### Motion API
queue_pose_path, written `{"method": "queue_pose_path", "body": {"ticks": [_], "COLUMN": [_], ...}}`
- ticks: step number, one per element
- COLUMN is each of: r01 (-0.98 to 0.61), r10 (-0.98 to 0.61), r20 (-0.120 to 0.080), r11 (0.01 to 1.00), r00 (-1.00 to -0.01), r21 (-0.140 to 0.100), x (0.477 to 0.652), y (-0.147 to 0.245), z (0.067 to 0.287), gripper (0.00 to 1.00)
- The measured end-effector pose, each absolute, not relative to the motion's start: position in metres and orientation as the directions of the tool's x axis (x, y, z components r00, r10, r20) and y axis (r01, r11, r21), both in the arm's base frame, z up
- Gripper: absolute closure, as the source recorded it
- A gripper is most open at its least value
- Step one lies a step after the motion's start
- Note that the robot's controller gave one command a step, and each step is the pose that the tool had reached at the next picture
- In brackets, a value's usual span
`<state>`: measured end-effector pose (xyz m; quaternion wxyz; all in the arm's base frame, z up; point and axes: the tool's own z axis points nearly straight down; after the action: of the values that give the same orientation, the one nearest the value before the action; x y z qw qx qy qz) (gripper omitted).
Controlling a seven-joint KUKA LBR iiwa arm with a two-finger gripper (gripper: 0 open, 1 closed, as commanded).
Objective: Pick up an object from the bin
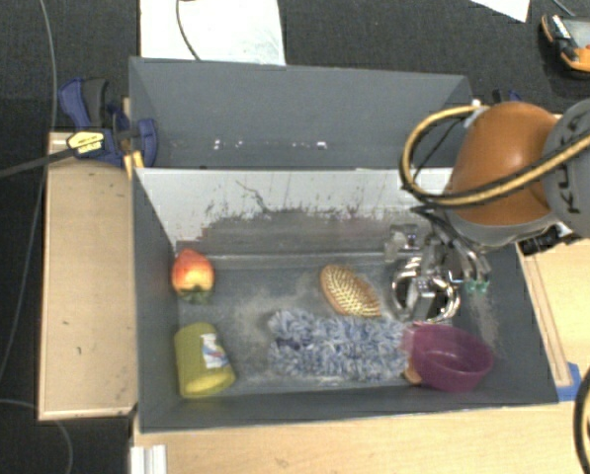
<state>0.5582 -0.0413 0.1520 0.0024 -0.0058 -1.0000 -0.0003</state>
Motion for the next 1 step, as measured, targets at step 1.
{"method": "queue_pose_path", "body": {"ticks": [1], "r01": [0.009], "r10": [0.009], "r20": [-0.003], "r11": [1.000], "r00": [-1.000], "r21": [0.000], "x": [0.5601], "y": [-0.0412], "z": [0.1563], "gripper": [0.00]}}
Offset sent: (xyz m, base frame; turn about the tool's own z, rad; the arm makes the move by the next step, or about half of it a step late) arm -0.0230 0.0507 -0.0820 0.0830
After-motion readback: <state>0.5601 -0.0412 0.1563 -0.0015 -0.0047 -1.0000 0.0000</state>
